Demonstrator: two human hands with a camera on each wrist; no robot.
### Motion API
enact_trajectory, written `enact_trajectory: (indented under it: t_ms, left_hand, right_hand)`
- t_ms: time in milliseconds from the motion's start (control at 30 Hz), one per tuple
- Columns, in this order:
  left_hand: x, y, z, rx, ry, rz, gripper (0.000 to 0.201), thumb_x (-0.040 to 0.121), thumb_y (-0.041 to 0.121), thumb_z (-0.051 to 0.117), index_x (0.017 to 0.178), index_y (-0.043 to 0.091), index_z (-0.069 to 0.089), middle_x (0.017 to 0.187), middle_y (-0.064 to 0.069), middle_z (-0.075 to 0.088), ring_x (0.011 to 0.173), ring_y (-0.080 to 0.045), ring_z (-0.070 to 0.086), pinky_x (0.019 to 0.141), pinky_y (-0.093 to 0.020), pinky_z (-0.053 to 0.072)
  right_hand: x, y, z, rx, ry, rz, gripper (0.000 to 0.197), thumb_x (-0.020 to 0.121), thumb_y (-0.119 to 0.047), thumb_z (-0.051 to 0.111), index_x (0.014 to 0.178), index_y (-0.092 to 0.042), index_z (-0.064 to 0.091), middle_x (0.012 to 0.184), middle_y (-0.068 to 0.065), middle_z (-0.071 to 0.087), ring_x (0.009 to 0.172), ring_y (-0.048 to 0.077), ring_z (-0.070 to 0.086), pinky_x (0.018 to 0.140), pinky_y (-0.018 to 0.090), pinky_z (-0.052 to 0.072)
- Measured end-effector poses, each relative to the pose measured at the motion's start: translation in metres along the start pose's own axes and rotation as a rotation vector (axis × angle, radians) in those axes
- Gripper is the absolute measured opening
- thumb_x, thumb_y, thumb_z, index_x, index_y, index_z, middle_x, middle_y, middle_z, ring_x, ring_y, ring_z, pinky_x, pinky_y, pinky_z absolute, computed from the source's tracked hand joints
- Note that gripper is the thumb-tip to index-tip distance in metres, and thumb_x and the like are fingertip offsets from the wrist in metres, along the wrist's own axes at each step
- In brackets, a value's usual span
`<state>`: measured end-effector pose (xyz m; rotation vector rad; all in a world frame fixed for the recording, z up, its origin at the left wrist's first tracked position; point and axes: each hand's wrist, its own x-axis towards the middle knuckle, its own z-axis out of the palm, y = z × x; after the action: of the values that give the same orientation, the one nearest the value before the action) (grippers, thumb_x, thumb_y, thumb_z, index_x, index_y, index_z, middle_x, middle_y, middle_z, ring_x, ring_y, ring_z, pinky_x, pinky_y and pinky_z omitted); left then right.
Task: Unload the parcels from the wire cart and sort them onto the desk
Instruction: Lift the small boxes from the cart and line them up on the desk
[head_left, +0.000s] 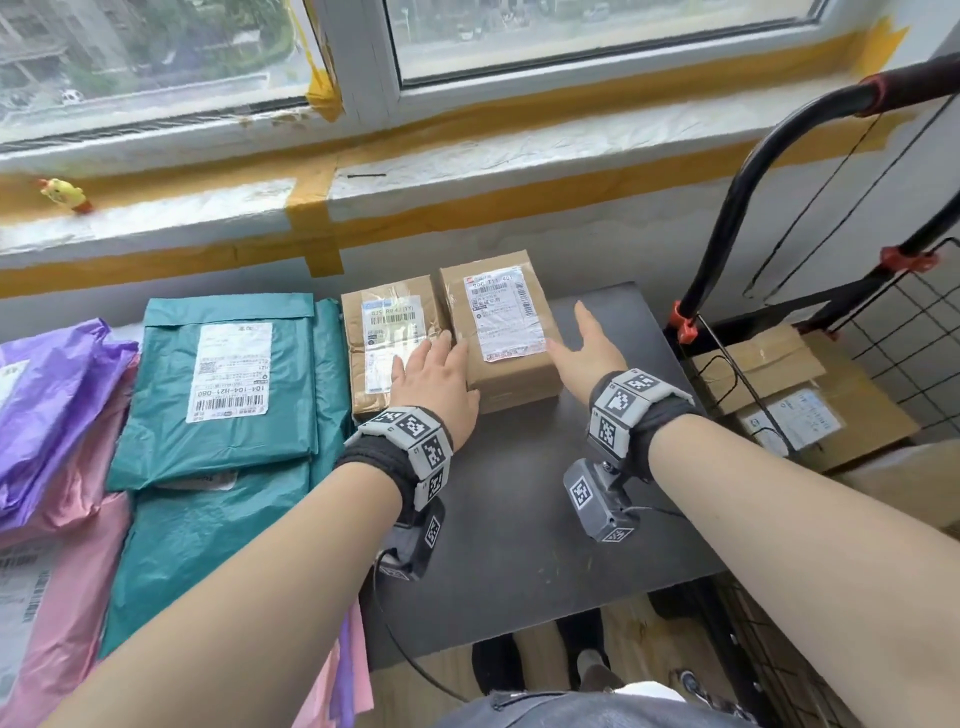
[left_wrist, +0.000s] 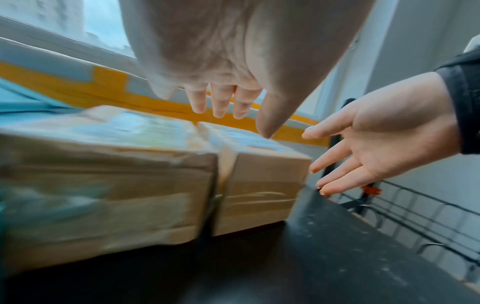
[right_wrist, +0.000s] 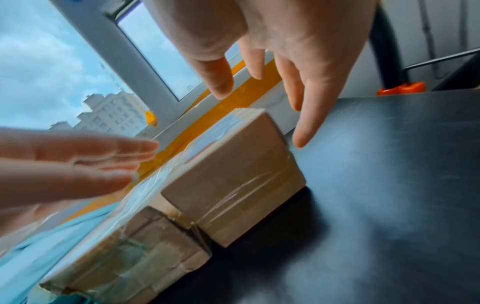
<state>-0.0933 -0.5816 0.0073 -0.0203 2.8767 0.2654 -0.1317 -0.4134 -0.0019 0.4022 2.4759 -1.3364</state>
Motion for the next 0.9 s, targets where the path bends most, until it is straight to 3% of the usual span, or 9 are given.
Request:
enact_trajectory:
  t_ms: [133, 233, 400, 467, 533, 600, 700, 800, 900]
  left_hand:
    - [0.003, 0.042, 0.000, -0.019, 0.031, 0.172, 0.058, 0.097, 0.029, 0.042, 0.149, 0.019, 0.018, 0.158, -0.001, 0.012, 0.146, -0.022, 0.009, 0.120, -0.043, 0.005]
    - [0.003, 0.081, 0.002, -0.032, 0.027, 0.302, 0.056, 0.096, 0.026, 0.044, 0.148, 0.016, 0.024, 0.156, -0.003, 0.021, 0.144, -0.023, 0.018, 0.118, -0.041, 0.013]
    - [-0.003, 0.155, 0.007, 0.006, -0.078, 0.504, 0.052, 0.096, 0.022, 0.044, 0.146, 0.013, 0.030, 0.150, -0.005, 0.035, 0.138, -0.023, 0.031, 0.113, -0.034, 0.025]
    - [-0.008, 0.190, 0.010, 0.017, -0.141, 0.558, 0.049, 0.097, 0.021, 0.043, 0.145, 0.016, 0.033, 0.148, -0.005, 0.038, 0.136, -0.025, 0.036, 0.110, -0.035, 0.029]
    - [-0.014, 0.227, 0.015, 0.034, -0.174, 0.605, 0.044, 0.097, 0.020, 0.042, 0.140, 0.016, 0.040, 0.143, -0.007, 0.044, 0.130, -0.027, 0.043, 0.105, -0.035, 0.036]
    - [-0.018, 0.265, 0.025, 0.054, -0.213, 0.642, 0.040, 0.096, 0.020, 0.043, 0.136, 0.014, 0.045, 0.138, -0.010, 0.049, 0.124, -0.030, 0.048, 0.102, -0.036, 0.040]
    - [-0.021, 0.323, 0.047, 0.101, -0.278, 0.674, 0.042, 0.096, 0.024, 0.042, 0.138, 0.015, 0.042, 0.141, -0.010, 0.046, 0.126, -0.030, 0.046, 0.105, -0.038, 0.040]
    - [-0.028, 0.377, 0.069, 0.147, -0.361, 0.699, 0.044, 0.097, 0.026, 0.041, 0.141, 0.017, 0.039, 0.143, -0.009, 0.043, 0.129, -0.028, 0.044, 0.105, -0.037, 0.038]
    - [-0.035, 0.423, 0.096, 0.181, -0.412, 0.734, 0.037, 0.097, 0.025, 0.043, 0.131, 0.012, 0.048, 0.133, -0.011, 0.052, 0.120, -0.030, 0.051, 0.099, -0.036, 0.043]
  right_hand:
    - [-0.018, 0.024, -0.025, 0.040, 0.120, 0.079, 0.056, 0.096, -0.030, 0.045, 0.148, -0.026, 0.022, 0.150, 0.009, 0.032, 0.129, 0.029, 0.044, 0.104, 0.033, 0.034]
    - [-0.033, 0.049, -0.053, 0.069, 0.205, 0.133, 0.055, 0.094, -0.029, 0.047, 0.146, -0.024, 0.028, 0.144, 0.012, 0.040, 0.116, 0.034, 0.054, 0.102, 0.042, 0.042]
    - [-0.057, 0.100, -0.116, 0.118, 0.316, 0.258, 0.053, 0.091, -0.026, 0.050, 0.141, -0.018, 0.035, 0.122, 0.012, 0.057, 0.107, 0.032, 0.058, 0.097, 0.046, 0.047]
    - [-0.064, 0.125, -0.141, 0.131, 0.344, 0.313, 0.057, 0.089, -0.026, 0.052, 0.142, -0.016, 0.034, 0.109, 0.010, 0.057, 0.098, 0.027, 0.057, 0.095, 0.047, 0.049]
    - [-0.074, 0.150, -0.168, 0.133, 0.377, 0.365, 0.056, 0.089, -0.024, 0.054, 0.142, -0.014, 0.036, 0.114, 0.011, 0.056, 0.101, 0.030, 0.058, 0.093, 0.045, 0.050]
    - [-0.086, 0.178, -0.196, 0.152, 0.416, 0.417, 0.055, 0.091, -0.020, 0.055, 0.142, -0.011, 0.035, 0.130, 0.014, 0.053, 0.108, 0.032, 0.056, 0.089, 0.039, 0.050]
    - [-0.109, 0.224, -0.237, 0.216, 0.459, 0.493, 0.058, 0.093, -0.016, 0.054, 0.145, -0.008, 0.030, 0.138, 0.014, 0.046, 0.113, 0.030, 0.053, 0.085, 0.032, 0.047]
    - [-0.128, 0.272, -0.274, 0.233, 0.530, 0.612, 0.051, 0.090, -0.017, 0.056, 0.137, -0.004, 0.041, 0.134, 0.017, 0.050, 0.118, 0.035, 0.052, 0.099, 0.040, 0.045]
    - [-0.140, 0.319, -0.301, 0.291, 0.562, 0.700, 0.039, 0.089, -0.013, 0.054, 0.125, 0.002, 0.050, 0.125, 0.023, 0.054, 0.109, 0.040, 0.056, 0.094, 0.049, 0.049]
